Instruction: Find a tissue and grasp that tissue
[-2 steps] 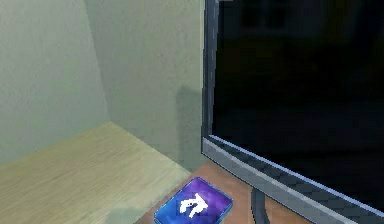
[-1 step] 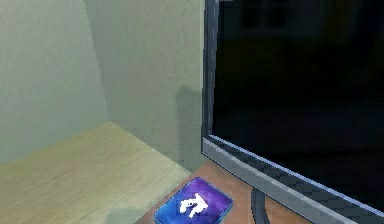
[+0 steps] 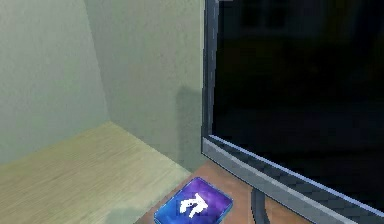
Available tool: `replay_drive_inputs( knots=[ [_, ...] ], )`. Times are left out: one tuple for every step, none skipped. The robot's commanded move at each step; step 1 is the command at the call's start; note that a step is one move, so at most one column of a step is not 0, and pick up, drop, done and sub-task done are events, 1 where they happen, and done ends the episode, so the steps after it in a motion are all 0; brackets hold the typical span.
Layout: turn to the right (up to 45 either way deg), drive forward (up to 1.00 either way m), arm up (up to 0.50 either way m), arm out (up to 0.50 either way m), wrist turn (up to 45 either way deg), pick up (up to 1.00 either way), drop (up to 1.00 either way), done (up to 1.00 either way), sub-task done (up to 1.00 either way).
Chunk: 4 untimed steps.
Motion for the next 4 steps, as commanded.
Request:
replay_drive_inputs(
  knots=[
    [0.0, 0.0, 0.0, 0.0, 45.0, 0.0, 0.0, 0.0, 0.0],
    [0.0, 0.0, 0.0, 0.0, 45.0, 0.0, 0.0, 0.0, 0.0],
    [0.0, 0.0, 0.0, 0.0, 24.0, 0.0, 0.0, 0.0, 0.0],
    [0.0, 0.0, -0.3, 0.0, 0.0, 0.0, 0.0, 0.0, 0.0]
  ],
)
